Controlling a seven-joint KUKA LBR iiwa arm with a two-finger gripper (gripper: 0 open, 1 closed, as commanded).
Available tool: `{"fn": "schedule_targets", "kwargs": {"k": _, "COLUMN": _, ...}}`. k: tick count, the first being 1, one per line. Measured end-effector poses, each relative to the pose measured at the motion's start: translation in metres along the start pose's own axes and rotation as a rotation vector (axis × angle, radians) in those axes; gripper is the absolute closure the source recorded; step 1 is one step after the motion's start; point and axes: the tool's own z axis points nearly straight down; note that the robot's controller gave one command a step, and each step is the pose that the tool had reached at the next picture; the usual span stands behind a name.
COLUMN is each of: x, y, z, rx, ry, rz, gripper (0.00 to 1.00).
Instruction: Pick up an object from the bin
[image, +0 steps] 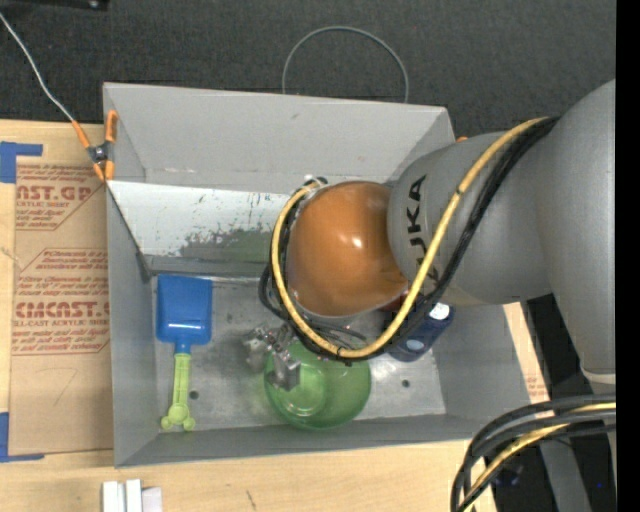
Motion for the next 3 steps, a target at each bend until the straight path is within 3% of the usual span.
{"fn": "schedule_targets", "kwargs": {"k": 1, "x": -0.003, "y": 0.002, "z": -0.038, "rx": -0.003, "ry": 0.013, "rz": 0.014, "gripper": 1.0}}
{"fn": "schedule_targets", "kwargs": {"k": 2, "x": -0.022, "y": 0.015, "z": 0.004, "rx": 0.0, "ry": -0.005, "rz": 0.003, "gripper": 1.0}}
{"fn": "schedule_targets", "kwargs": {"k": 3, "x": -0.014, "y": 0.016, "z": -0.04, "rx": -0.003, "ry": 0.011, "rz": -0.011, "gripper": 1.0}}
